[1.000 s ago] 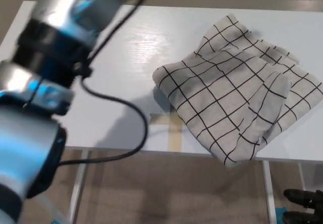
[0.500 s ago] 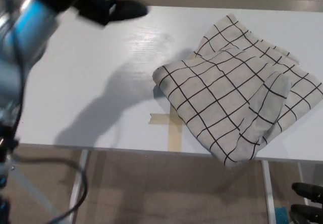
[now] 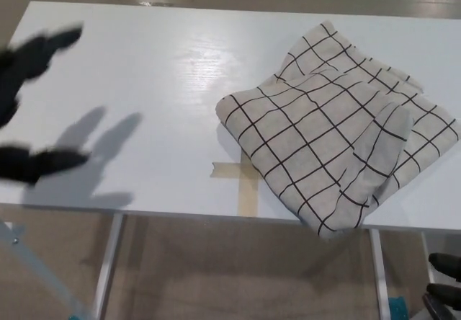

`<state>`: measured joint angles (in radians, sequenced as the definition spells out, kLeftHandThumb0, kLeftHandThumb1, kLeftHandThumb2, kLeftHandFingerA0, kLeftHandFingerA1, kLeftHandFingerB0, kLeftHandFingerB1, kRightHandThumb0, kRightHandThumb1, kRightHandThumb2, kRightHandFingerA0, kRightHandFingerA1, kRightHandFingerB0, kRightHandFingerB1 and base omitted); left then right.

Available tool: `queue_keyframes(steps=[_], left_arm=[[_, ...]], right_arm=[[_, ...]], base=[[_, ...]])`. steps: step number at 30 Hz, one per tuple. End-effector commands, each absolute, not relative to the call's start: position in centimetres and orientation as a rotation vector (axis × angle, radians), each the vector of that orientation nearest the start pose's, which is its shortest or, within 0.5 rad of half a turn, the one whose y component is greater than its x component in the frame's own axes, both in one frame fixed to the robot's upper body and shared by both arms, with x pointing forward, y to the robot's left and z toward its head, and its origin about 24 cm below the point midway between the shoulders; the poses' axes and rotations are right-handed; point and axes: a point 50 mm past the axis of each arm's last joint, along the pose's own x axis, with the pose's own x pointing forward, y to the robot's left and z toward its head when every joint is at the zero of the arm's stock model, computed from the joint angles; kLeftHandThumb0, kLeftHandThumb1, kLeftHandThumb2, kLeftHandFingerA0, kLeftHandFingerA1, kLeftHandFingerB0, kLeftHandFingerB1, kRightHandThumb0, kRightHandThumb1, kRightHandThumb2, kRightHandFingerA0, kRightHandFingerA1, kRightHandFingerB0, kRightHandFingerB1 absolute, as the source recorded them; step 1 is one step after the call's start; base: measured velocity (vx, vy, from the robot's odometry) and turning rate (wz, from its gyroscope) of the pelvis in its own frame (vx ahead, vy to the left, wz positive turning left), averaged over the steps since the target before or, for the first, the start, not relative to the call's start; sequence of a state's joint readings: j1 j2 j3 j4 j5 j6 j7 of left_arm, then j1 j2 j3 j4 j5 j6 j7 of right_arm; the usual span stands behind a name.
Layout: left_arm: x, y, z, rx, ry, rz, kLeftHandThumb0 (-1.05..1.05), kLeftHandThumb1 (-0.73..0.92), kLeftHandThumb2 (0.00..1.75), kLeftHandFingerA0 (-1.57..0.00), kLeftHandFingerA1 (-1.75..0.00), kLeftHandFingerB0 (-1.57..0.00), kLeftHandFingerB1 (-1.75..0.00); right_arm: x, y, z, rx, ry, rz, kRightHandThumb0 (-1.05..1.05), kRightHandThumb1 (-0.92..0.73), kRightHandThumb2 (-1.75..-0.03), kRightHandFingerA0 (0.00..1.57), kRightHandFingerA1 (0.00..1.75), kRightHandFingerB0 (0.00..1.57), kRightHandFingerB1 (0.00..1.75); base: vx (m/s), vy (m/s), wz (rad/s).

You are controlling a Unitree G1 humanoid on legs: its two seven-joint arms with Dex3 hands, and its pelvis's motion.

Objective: Use the left hand to fold a white towel with checkered patterns in half.

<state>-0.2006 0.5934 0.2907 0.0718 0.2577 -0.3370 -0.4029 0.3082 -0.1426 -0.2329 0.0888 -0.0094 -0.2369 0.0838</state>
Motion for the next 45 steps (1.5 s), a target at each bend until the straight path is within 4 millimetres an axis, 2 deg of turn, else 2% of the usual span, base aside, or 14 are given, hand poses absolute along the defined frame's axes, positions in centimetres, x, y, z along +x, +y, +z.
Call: queue_keyframes(steps=[1,3,4,11,13,21,22,23,26,27,28,33,37,45], left_arm=[[14.2,31.6,12.9,0.312,0.12,-0.865,-0.83,0.55,0.59,-0.04,-0.26,-0.07,-0.25],[14.0,31.6,12.7,0.299,0.129,-0.863,-0.83,0.55,0.59,-0.04,-0.26,-0.07,-0.25],[13.5,31.3,11.0,0.256,0.196,-0.865,-0.79,0.46,0.84,-0.08,-0.22,-0.09,-0.19],[12.9,30.8,7.8,0.243,0.301,-0.871,-0.8,0.49,0.86,-0.03,-0.2,-0.09,-0.17],[12.1,30.3,4.7,0.281,0.357,-0.769,-0.8,0.49,0.85,-0.02,-0.22,-0.09,-0.18],[10.7,30.4,1.2,0.249,0.392,-0.561,-0.75,0.44,0.82,-0.05,-0.34,-0.09,-0.24],[10.6,30.3,0.4,0.236,0.392,-0.53,-0.81,0.52,0.85,-0.01,-0.36,-0.05,-0.31],[10.7,30.3,0.1,0.231,0.392,-0.519,-0.36,0.16,0.83,-0.02,-0.5,0.0,-0.47],[11.2,30.3,-0.7,0.235,0.395,-0.472,-0.36,0.16,0.83,-0.03,-0.49,-0.01,-0.47],[12.1,30.1,-1.6,0.299,0.396,-0.4,-0.34,0.17,0.84,-0.08,-0.51,-0.06,-0.49],[12.5,29.9,-2.0,0.329,0.397,-0.368,-0.78,0.54,0.57,-0.24,-0.34,-0.23,-0.29],[13.8,29.4,-4.3,0.338,0.442,-0.204,-0.76,0.55,0.58,-0.28,-0.34,-0.26,-0.3],[14.2,29.7,-6.2,0.22,0.53,-0.097,-0.74,0.57,0.58,-0.28,-0.34,-0.27,-0.31],[15.1,29.7,-6.2,0.16,0.516,-0.047,-0.77,0.58,0.58,-0.28,-0.34,-0.28,-0.31]], right_arm=[[13.4,-24.4,-2.1,-0.084,0.239,-0.242,-0.49,-0.6,-0.58,0.58,0.65,0.64,0.51],[13.3,-24.4,-2.3,-0.082,0.246,-0.242,-0.49,-0.6,-0.58,0.58,0.65,0.64,0.51],[13.2,-24.5,-2.9,-0.103,0.274,-0.23,-0.48,-0.61,-0.58,0.52,0.65,0.56,0.52],[13.8,-24.3,-3.0,-0.142,0.272,-0.209,-0.47,-0.61,-0.58,0.52,0.64,0.55,0.52],[13.6,-24.3,-3.1,-0.186,0.266,-0.199,-0.48,-0.63,-0.58,0.5,0.63,0.56,0.53],[13.1,-24.5,-3.6,-0.191,0.271,-0.209,-0.49,-0.63,-0.58,0.5,0.63,0.56,0.53],[12.9,-24.5,-3.6,-0.19,0.275,-0.215,-0.49,-0.63,-0.58,0.51,0.63,0.55,0.53],[13.0,-24.5,-3.6,-0.188,0.275,-0.217,-0.49,-0.63,-0.58,0.51,0.63,0.55,0.53],[13.3,-24.4,-3.5,-0.185,0.273,-0.216,-0.49,-0.63,-0.59,0.51,0.63,0.54,0.52],[13.4,-24.3,-3.6,-0.18,0.275,-0.215,-0.49,-0.63,-0.59,0.51,0.63,0.54,0.52],[13.4,-24.2,-3.6,-0.18,0.275,-0.214,-0.49,-0.62,-0.59,0.51,0.63,0.53,0.52],[13.2,-24.1,-3.8,-0.195,0.271,-0.213,-0.49,-0.62,-0.59,0.51,0.63,0.53,0.51],[13.1,-24.0,-3.9,-0.219,0.261,-0.212,-0.48,-0.63,-0.59,0.51,0.63,0.54,0.52],[14.3,-24.2,-3.5,-0.249,0.234,-0.207,-0.48,-0.63,-0.59,0.52,0.62,0.54,0.52]], base=[[0.0,0.0,0.0],[0.0,0.0,0.0],[0.0,0.0,0.0],[0.0,0.0,0.0],[0.0,0.0,0.0],[0.0,0.0,0.0],[0.0,0.0,0.0],[0.0,0.0,0.0],[0.0,0.0,0.0],[0.0,0.0,0.0],[0.0,0.0,0.0],[0.0,0.0,0.0],[0.0,0.0,0.0],[0.0,0.0,0.0]])
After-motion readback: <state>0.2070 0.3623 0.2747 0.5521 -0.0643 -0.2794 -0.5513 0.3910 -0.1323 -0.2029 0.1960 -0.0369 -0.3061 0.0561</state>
